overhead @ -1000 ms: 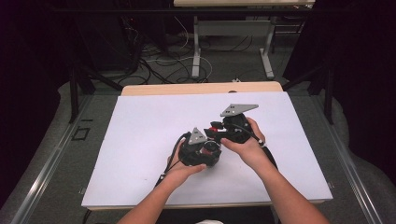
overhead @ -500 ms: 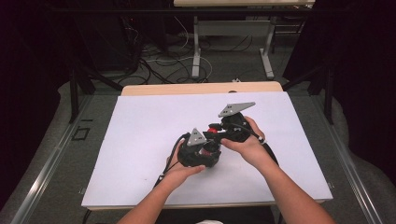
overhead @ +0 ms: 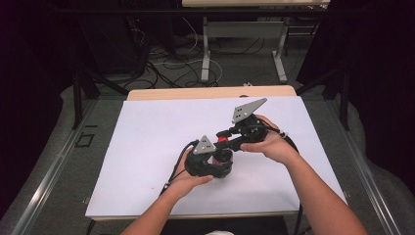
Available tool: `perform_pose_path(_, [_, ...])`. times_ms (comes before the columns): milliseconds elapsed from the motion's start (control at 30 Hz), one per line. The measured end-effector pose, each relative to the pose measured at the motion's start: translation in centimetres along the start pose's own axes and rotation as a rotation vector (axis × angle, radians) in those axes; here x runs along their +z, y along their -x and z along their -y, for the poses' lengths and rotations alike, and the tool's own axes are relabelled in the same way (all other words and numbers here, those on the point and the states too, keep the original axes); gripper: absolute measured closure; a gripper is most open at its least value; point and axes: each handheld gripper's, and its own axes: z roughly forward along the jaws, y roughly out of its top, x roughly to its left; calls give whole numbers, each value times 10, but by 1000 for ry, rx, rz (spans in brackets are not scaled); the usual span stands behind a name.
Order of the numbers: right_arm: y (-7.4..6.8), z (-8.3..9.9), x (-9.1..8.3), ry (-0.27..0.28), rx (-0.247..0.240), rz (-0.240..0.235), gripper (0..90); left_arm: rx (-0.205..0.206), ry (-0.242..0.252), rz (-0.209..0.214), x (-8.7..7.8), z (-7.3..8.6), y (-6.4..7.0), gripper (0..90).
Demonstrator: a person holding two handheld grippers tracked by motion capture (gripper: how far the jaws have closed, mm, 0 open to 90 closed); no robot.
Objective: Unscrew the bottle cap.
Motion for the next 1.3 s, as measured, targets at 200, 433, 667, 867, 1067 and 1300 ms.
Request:
perform_pose_path(200, [-19,-4,1,31,83,194,506,-44,10,-48,-1,-3,-5,300])
perform_pose_path(433, [-32,-5,6,54,123,307,553,-67,8,-70,-2,-3,-5,299])
perform_pose_path(667, [-28,-3,10,58,134,302,582,-65,0,-74,-1,-2,-6,300])
perform_pose_path(867, [-21,-3,11,61,134,250,614,-63,-14,-61,-4,-2,-7,301])
perform_pose_path(1067, [-8,-4,5,33,35,92,616,-31,9,-21,-5,0,-6,300])
perform_pose_path(1300, [-6,-4,2,53,26,78,558,-37,-6,-54,-6,-3,-6,300])
